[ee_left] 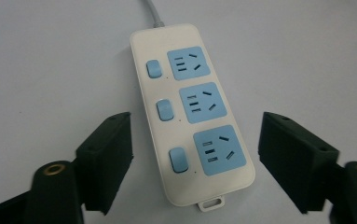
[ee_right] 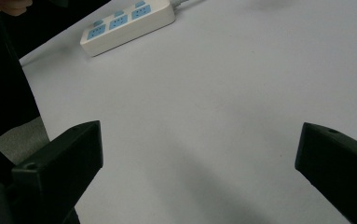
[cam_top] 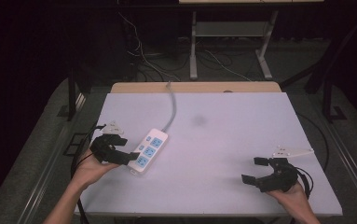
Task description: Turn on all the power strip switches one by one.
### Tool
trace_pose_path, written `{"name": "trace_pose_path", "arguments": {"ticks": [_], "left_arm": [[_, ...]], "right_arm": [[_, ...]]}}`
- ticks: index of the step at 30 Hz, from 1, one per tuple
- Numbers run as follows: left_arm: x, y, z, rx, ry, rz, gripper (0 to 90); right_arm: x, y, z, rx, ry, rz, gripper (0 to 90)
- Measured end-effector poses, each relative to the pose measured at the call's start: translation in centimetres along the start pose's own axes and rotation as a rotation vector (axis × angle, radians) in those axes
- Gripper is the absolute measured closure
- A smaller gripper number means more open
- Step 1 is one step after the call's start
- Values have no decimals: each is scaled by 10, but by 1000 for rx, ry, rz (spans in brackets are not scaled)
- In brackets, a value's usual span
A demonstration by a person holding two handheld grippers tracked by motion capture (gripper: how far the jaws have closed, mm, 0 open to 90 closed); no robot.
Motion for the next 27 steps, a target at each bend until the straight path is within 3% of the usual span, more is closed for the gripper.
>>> {"name": "trace_pose_path", "arguments": {"ticks": [7, 8, 14, 19, 27], "left_arm": [[0, -4, 0, 8, -3, -1, 596], [0, -5, -1, 7, -5, -8, 596], [0, -9, -2, 28, -1, -28, 889], [0, -12, -2, 34, 5, -27, 895], [-7, -15, -6, 33, -28, -38, 896]], "right_arm": [[0, 0, 0, -1, -4, 2, 6], [0, 0, 0, -1, -4, 2, 6], [0, 1, 0, -1, -6, 1, 6], [0, 1, 0, 1, -6, 1, 6], [-1, 1, 0, 4, -9, 2, 6]]}}
Point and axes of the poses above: each handheld gripper's, and its own axes: x roughly backward along the jaws, z roughly out of its top, y roughly to its right, the point moved 3 cm from there along -x, roughly forward along the jaws, and after that the axes turned 3 degrees about -x, right-handed, at the moved point
